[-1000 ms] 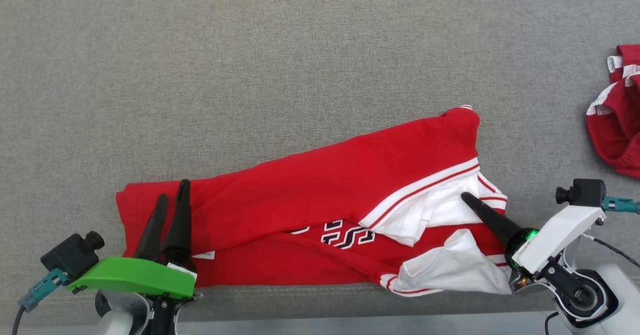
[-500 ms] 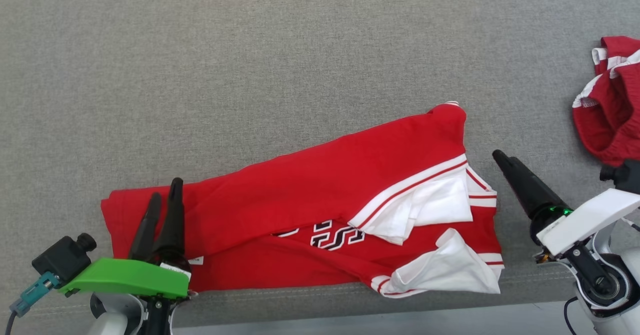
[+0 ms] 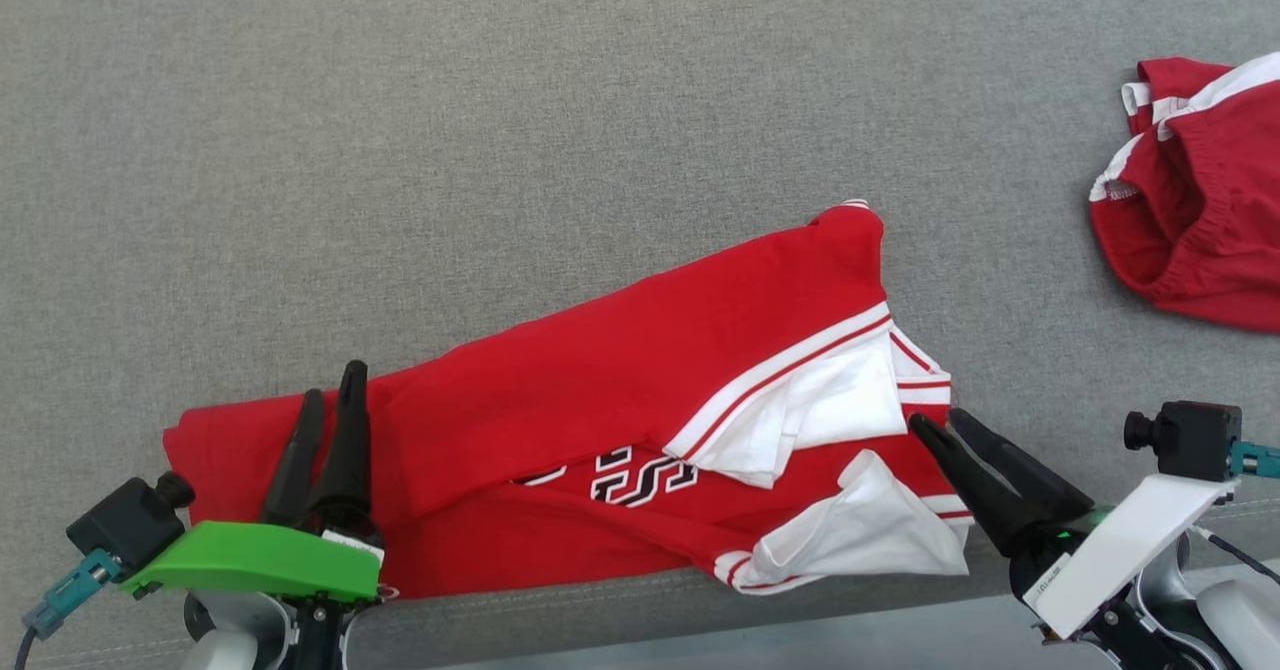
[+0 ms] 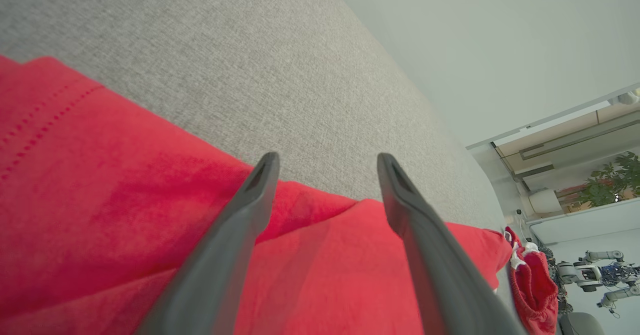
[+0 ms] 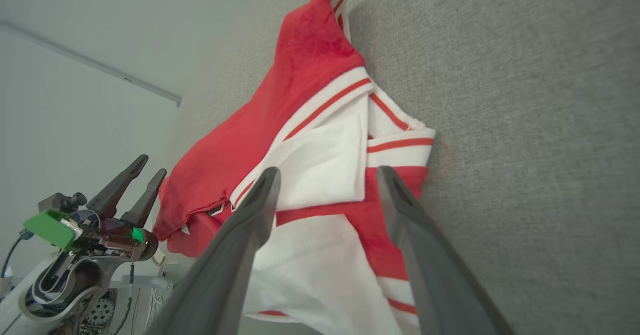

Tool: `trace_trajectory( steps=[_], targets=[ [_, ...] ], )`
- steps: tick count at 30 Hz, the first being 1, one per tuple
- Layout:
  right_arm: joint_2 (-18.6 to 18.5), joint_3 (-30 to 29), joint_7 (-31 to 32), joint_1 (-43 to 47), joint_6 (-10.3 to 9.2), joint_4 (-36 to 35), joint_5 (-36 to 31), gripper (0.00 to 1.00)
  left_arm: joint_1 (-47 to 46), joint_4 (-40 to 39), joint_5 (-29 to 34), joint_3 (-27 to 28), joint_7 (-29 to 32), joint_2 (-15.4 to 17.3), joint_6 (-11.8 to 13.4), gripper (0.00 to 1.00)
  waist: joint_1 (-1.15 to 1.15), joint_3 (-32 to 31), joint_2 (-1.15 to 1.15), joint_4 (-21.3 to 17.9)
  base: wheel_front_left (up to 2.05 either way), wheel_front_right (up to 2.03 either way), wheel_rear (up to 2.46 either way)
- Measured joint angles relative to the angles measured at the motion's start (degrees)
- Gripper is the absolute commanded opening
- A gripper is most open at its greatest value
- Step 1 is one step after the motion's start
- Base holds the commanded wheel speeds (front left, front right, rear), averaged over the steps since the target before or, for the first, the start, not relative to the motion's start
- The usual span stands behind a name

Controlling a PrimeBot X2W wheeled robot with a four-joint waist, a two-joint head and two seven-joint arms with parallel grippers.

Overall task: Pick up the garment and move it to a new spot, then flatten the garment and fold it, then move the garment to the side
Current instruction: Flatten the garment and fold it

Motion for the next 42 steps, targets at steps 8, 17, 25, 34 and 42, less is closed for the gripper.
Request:
trace_trajectory(
  steps=[8, 17, 25, 34, 42],
  targets=[
    [-2.1, 2.2, -0.1, 3.5, 0.0, -4.2, -1.8, 1.0, 0.3, 0.2, 0.0, 0.2, 0.0, -0.3, 0.0, 1.0, 0.0, -0.7, 0.0, 0.0, 0.0, 0.0, 0.0],
    [-3.2, 4.1, 1.7, 5.8, 0.0, -5.7, -2.0, 1.0, 1.0, 0.1, 0.0, 0.4, 0.0, -0.9, -0.1, 1.0, 0.0, -0.8, 0.0, 0.2, 0.0, 0.0, 0.0],
    [-4.4, 4.4, 3.1, 5.1, -0.67, -4.3, -4.8, 0.41, 0.9, 0.1, 0.4, -0.7, 0.0, -1.3, -0.5, 1.0, 0.0, -0.5, 0.0, 1.9, 0.0, 0.0, 0.0],
    [-4.3, 5.1, 4.2, 2.2, -1.09, -4.0, -5.4, 0.0, 0.8, 0.3, 0.4, -0.3, 0.0, -1.4, -0.5, 1.0, 0.0, -0.2, 0.0, 3.4, 0.0, 0.0, 0.0],
    [-4.3, 3.1, 3.6, 0.0, -1.03, -8.7, -5.4, 0.0, 0.9, 0.9, 0.4, 1.0, 0.0, -1.5, -0.5, 1.0, 0.0, -0.8, 0.0, 3.1, 0.0, 0.0, 0.0]
  ],
)
